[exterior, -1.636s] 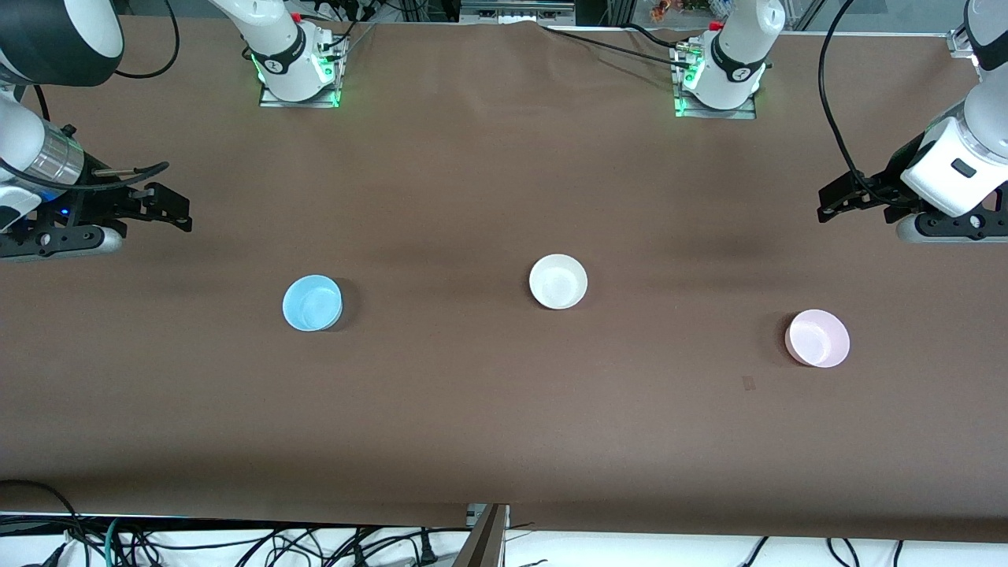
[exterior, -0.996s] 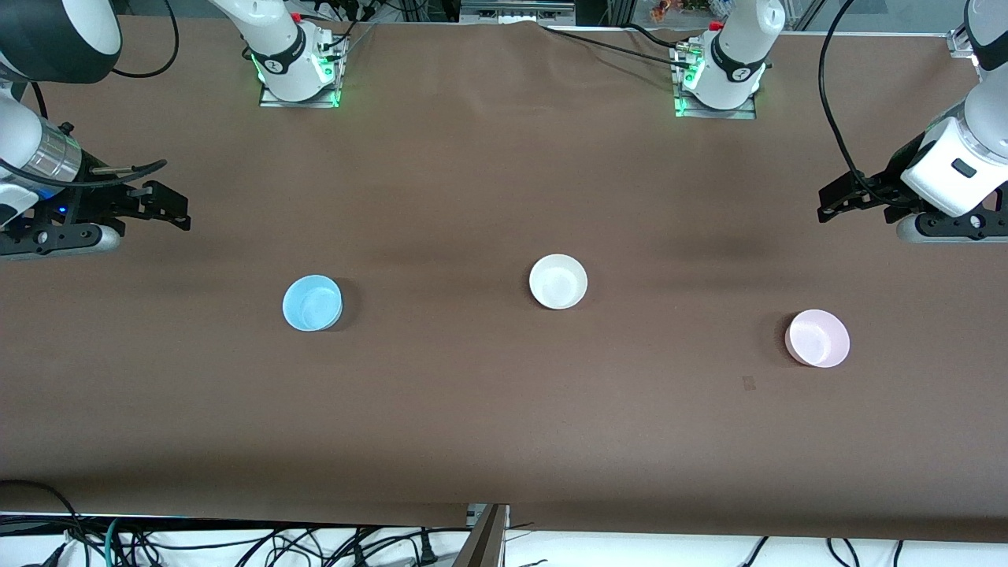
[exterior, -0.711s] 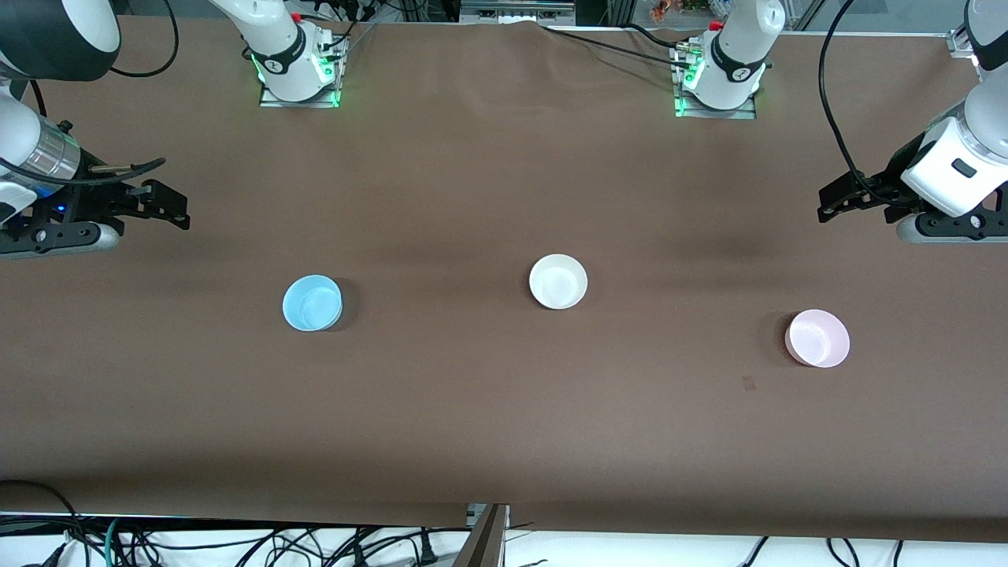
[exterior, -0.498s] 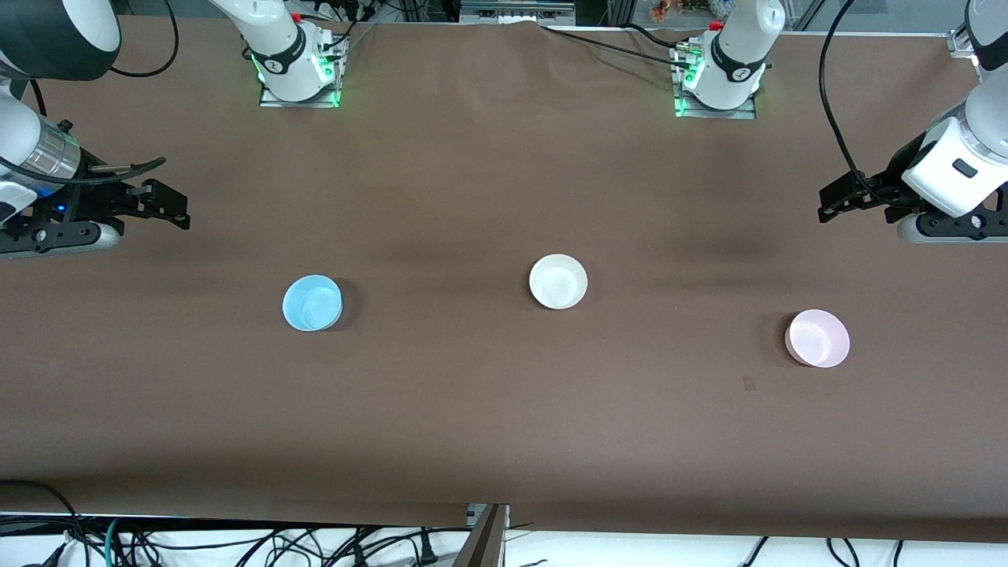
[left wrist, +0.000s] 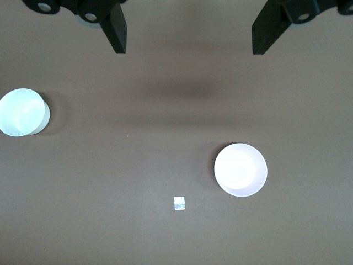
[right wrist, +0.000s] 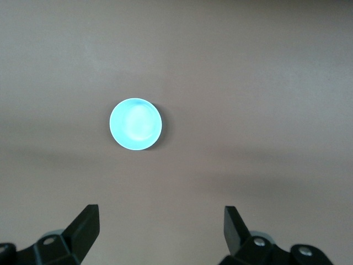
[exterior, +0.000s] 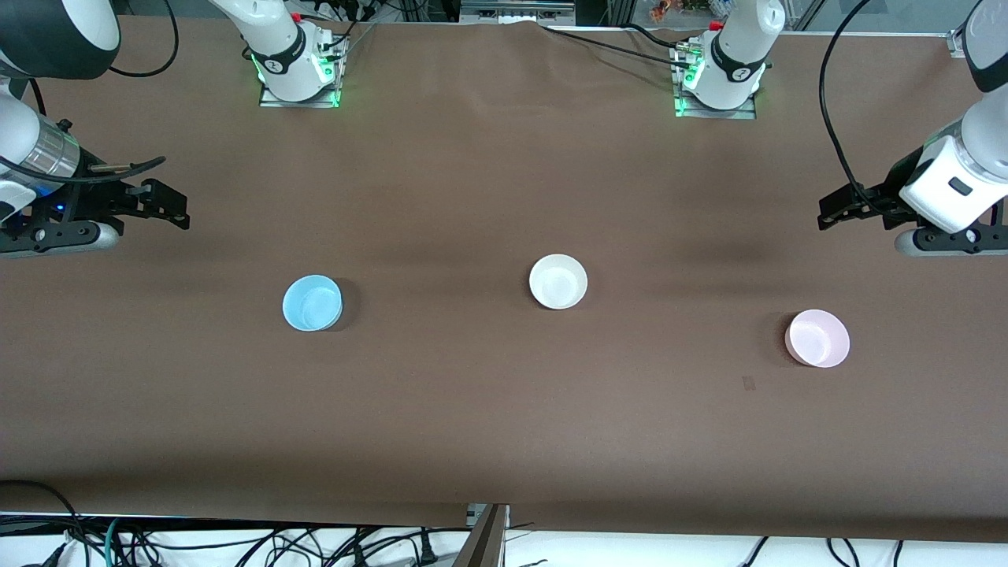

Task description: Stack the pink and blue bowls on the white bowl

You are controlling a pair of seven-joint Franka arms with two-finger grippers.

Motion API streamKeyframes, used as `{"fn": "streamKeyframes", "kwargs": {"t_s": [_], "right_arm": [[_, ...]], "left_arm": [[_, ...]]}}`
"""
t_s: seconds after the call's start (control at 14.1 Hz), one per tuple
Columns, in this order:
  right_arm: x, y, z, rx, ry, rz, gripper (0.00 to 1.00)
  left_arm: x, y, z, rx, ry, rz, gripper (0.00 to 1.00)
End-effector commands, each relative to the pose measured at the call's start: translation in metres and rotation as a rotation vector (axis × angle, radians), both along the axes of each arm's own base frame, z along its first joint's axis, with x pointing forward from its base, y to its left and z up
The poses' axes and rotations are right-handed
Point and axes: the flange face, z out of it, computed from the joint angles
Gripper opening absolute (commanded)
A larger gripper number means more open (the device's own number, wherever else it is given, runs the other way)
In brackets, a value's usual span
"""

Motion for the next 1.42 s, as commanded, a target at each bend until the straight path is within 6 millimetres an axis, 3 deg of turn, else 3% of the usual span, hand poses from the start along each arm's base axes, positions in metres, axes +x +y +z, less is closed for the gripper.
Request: {"fn": "streamKeyframes", "kwargs": {"t_s": [0.0, 0.21, 0.43, 0.57, 0.71, 0.92, 1.21, 1.35], "right_arm": [[-0.002, 0.000, 0.004, -0.011, 0.012, -0.006, 1.00], [-0.004, -0.001, 0.004, -0.013, 0.026, -0.032, 1.00], [-0.005, 0.002, 0.006, -0.020, 0.021, -0.024, 1.00], [0.000, 0.002, -0.006, -0.022, 0.041, -0.022, 1.00], [0.000, 0.001, -0.007, -0.014, 0.045, -0.029, 1.00], [0.000, 0.000, -0.009, -0.014, 0.051, -0.021, 1.00], [0.000, 0.000, -0.010, -0.015, 0.054, -0.018, 1.00], [0.000, 0.000, -0.009, -0.022, 0.052, -0.025, 1.00]], "left_arm": [[0.005, 0.023, 0.003, -0.011, 0.008, 0.037, 1.00], [0.009, 0.092, -0.025, -0.019, 0.052, 0.124, 1.00], [0.007, 0.159, -0.048, -0.045, 0.072, 0.083, 1.00], [0.009, 0.205, -0.069, -0.053, 0.052, 0.077, 1.00], [0.024, 0.217, -0.099, -0.051, 0.023, 0.039, 1.00], [0.043, 0.239, -0.158, 0.008, 0.021, 0.032, 1.00], [0.055, 0.237, -0.244, 0.082, 0.130, -0.032, 1.00], [0.067, 0.239, -0.266, 0.089, 0.061, -0.038, 1.00]]}}
